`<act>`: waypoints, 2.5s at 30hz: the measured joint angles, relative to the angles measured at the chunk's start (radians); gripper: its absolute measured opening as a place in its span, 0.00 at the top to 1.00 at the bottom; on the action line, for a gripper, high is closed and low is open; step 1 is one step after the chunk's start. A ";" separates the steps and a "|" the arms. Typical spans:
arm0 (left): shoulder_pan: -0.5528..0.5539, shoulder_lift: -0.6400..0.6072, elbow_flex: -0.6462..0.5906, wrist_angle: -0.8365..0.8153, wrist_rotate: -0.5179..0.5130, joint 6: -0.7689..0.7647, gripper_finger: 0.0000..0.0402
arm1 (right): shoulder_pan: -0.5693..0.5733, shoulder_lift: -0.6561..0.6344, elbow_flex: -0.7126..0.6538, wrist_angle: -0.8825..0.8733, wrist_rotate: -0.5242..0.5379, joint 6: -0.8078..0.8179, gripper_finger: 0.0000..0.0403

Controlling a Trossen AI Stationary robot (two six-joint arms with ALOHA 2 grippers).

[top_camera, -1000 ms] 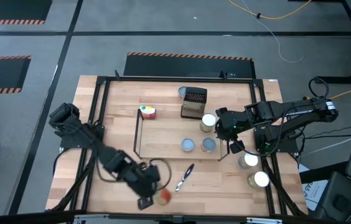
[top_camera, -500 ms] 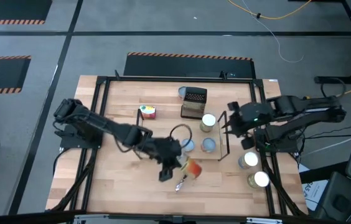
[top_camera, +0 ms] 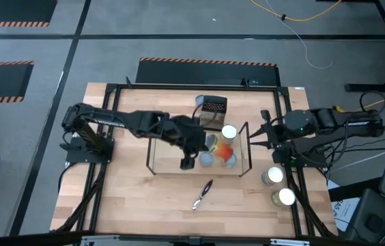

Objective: Pick and place cans onto a shelf
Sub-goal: Put the canned pineapple on the shelf

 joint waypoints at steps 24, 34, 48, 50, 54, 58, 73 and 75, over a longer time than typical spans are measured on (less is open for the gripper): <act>0.154 0.011 0.164 -0.086 -0.030 0.185 1.00 | -0.002 -0.224 -0.162 0.129 0.096 -0.027 0.75; 0.192 0.100 0.163 -0.293 -0.082 0.182 1.00 | -0.002 -0.224 -0.162 0.128 0.092 -0.023 0.75; 0.157 0.261 0.162 -0.399 -0.088 0.186 1.00 | -0.003 -0.224 -0.327 0.308 0.083 0.003 0.75; 0.152 0.273 0.162 -0.401 -0.088 0.186 1.00 | -0.003 -0.224 -0.357 0.346 0.083 0.002 0.75; 0.142 0.288 0.162 -0.408 -0.088 0.186 1.00 | -0.003 -0.224 -0.397 0.396 0.083 0.003 0.75; 0.137 0.291 0.162 -0.412 -0.093 0.186 1.00 | -0.003 -0.224 -0.420 0.408 0.083 0.004 0.75; 0.138 0.291 0.162 -0.409 -0.111 0.180 1.00 | -0.003 -0.224 -0.444 0.424 0.084 0.007 0.75; 0.138 0.291 0.162 -0.406 -0.111 0.180 1.00 | -0.003 -0.224 -0.444 0.425 0.084 0.007 0.75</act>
